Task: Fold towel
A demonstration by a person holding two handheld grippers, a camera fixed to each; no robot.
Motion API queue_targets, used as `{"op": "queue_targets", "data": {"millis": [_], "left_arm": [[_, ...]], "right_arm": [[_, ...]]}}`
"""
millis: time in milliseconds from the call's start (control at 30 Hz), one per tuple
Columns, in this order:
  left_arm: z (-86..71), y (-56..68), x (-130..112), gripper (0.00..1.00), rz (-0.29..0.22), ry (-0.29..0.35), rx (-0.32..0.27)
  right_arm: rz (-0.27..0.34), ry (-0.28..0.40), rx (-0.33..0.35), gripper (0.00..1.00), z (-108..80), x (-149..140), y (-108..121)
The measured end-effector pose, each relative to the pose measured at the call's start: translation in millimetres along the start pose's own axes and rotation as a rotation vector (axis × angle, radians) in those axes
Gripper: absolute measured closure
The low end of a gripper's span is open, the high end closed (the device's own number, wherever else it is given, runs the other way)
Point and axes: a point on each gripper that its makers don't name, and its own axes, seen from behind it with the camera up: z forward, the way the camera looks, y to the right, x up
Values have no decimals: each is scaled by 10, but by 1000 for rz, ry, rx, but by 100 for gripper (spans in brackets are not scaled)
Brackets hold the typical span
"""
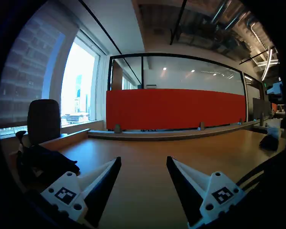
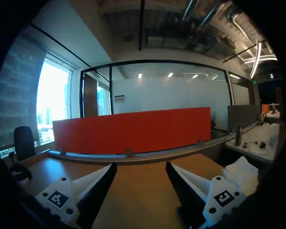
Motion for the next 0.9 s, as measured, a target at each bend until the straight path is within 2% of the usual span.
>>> {"op": "queue_targets", "data": {"millis": [200, 500, 900], "left_arm": [[-2, -3, -7, 12, 0, 0, 0], [2, 2, -6, 12, 0, 0, 0], [0, 14, -4, 13, 0, 0, 0]], "right_arm": [[-1, -13, 8, 1, -7, -227, 73], [7, 2, -7, 1, -17, -390, 87], [11, 12, -27, 1, -68, -775, 117]]}}
